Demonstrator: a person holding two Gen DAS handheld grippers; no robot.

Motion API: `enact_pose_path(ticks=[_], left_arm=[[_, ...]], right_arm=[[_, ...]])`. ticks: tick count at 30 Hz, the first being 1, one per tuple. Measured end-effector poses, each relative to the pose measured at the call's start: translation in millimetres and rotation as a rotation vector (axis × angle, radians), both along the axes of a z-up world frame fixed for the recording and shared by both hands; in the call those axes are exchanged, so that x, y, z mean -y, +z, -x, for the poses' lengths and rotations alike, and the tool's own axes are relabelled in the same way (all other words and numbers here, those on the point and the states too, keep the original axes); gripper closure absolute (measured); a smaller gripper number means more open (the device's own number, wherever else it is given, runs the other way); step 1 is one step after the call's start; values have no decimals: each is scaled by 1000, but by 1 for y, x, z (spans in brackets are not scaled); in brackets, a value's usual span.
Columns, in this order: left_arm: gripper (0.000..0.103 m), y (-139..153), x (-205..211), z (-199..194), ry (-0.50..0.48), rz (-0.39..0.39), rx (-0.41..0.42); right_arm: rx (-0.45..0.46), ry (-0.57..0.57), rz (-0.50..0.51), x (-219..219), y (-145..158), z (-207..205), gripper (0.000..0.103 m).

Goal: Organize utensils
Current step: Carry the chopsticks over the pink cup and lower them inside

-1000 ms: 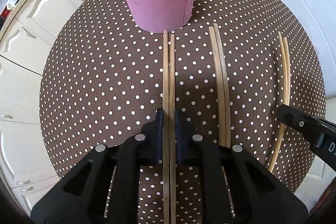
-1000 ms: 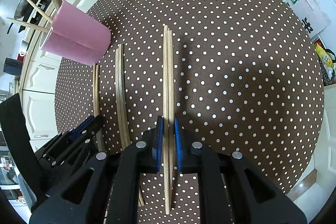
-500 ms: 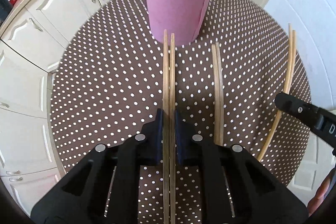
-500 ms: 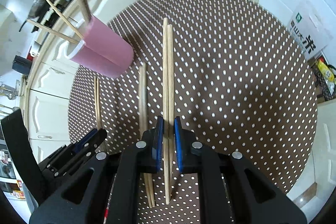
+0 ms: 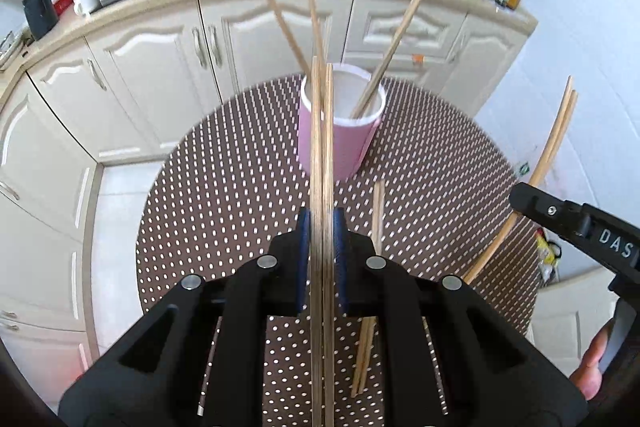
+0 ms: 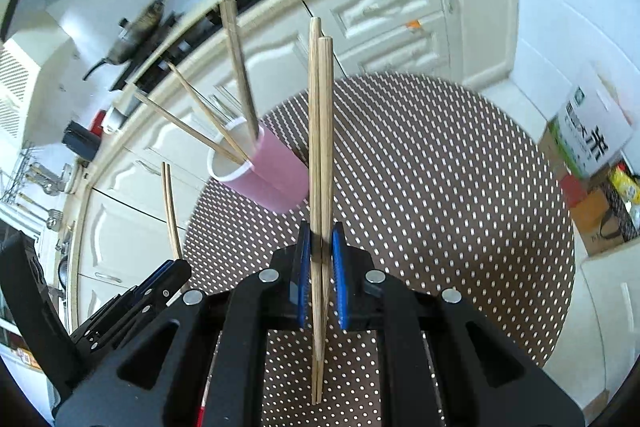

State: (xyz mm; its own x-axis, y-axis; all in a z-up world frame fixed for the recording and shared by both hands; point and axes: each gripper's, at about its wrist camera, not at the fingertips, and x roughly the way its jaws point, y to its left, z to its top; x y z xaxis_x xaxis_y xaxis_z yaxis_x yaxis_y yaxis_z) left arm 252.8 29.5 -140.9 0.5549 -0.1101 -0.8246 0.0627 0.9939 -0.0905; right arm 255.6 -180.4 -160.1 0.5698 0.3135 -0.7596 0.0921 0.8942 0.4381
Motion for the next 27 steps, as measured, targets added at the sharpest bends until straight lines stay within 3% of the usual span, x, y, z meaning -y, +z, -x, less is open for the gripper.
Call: enact_pose_path(ticks=[7,13,19,27], left_arm=[[91,41,13,9,26,5,159],[91,73,21,4,38,34,246],[91,98,27,3,19,54,343],[91,118,18,-13,84,84,458]], right_arm=[[115,31,-4,2,36,3,94],[201,51,-24,7,61,6,94],[260,59,-54,11,82,1,94],[318,41,-82,10,103,-21,94]])
